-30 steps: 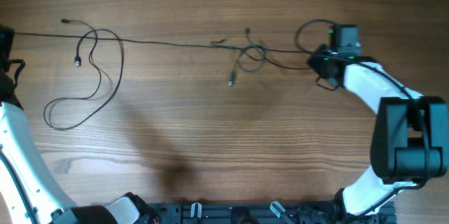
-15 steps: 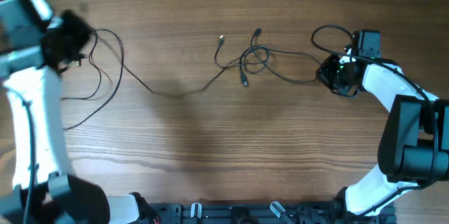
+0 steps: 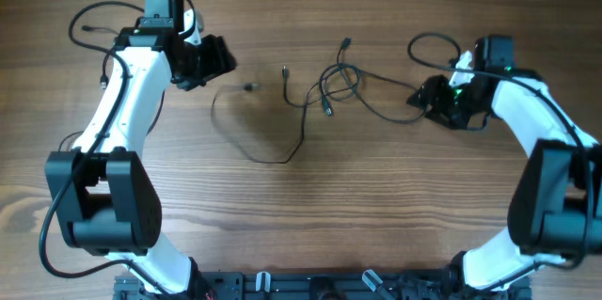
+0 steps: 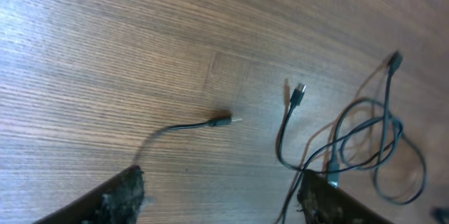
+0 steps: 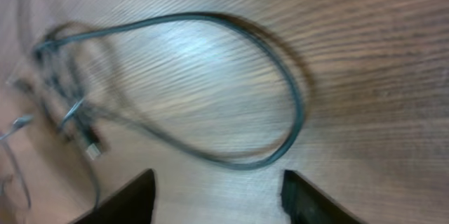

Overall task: Untangle cables
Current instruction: 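Bring both grippers back to the cable pile at the center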

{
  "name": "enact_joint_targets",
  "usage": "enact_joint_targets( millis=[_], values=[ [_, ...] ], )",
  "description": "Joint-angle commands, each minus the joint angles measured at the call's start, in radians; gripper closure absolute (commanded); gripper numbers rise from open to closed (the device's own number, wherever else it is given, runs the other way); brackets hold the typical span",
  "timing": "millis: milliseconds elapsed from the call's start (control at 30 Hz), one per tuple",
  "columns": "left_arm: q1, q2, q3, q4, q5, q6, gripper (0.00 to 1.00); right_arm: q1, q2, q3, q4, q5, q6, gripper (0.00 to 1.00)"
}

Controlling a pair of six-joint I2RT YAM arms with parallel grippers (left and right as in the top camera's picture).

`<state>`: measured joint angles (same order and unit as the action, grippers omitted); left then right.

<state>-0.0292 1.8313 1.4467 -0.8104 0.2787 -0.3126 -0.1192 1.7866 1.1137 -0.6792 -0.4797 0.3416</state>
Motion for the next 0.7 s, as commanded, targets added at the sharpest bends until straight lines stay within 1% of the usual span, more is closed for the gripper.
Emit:
enact_joint_targets(
  millis=[0,33,100,167,200,233,267,300,333,367,400,433,467,500,533,567,667],
  values=[
    [-0.008,0.008,0.01,-0.03,-0.037,0.026,0.09,0.024,-0.077,0.058,-0.045,-0.066,-0.124,0.29],
    [-0.008,0.008,0.01,-0.042,-0.037,0.052,0.08,0.034,-0.079,0.058,-0.044,-0.085,-0.147,0.26],
    [-0.008,0.008,0.01,-0.055,-0.038,0.101,0.08,0.061,-0.076,0.058,-0.014,-0.119,-0.162,0.25],
    [-0.008,0.008,0.01,-0.049,-0.04,0.095,0.02,0.096,-0.076,0.058,0.035,-0.121,-0.161,0.27],
    [-0.008,0.008,0.01,-0.036,-0.04,0.086,0.01,0.135,-0.076,0.058,0.09,-0.121,-0.155,0.29],
    [-0.008,0.015,0.01,-0.027,-0.04,0.045,0.05,0.187,-0.076,0.058,0.159,-0.118,-0.155,0.34],
    [-0.01,0.018,0.01,-0.025,-0.04,0.024,0.11,0.211,-0.076,0.058,0.193,-0.107,-0.153,0.38],
    [-0.014,0.026,0.01,-0.024,-0.039,0.008,0.16,0.237,-0.076,0.056,0.229,-0.08,-0.138,0.45],
    [-0.021,0.031,0.01,-0.023,-0.027,0.008,0.2,0.26,-0.076,0.056,0.259,-0.034,-0.115,0.52],
    [-0.029,0.04,0.01,-0.016,-0.008,0.009,0.24,0.282,-0.076,0.056,0.284,0.018,-0.097,0.64],
    [-0.043,0.054,0.01,0.0,0.033,0.009,0.32,0.312,-0.076,0.056,0.315,0.103,-0.069,0.78],
    [-0.059,0.067,0.01,0.012,0.069,0.01,0.32,0.336,-0.076,0.056,0.337,0.153,-0.045,0.83],
    [-0.077,0.082,0.01,0.025,0.086,0.01,0.32,0.35,-0.076,0.056,0.354,0.162,-0.046,0.83],
    [-0.093,0.092,0.01,0.037,0.094,0.01,0.33,0.365,-0.076,0.056,0.371,0.161,-0.046,0.78],
    [-0.116,0.106,0.01,0.053,0.1,0.009,0.36,0.377,-0.075,0.056,0.383,0.162,-0.045,0.67],
    [-0.134,0.117,0.01,0.064,0.1,0.009,0.37,0.385,-0.074,0.056,0.389,0.17,-0.045,0.62],
    [-0.186,0.148,0.01,0.102,0.102,-0.025,0.36,0.395,-0.055,0.056,0.399,0.198,-0.004,0.6]
  ],
)
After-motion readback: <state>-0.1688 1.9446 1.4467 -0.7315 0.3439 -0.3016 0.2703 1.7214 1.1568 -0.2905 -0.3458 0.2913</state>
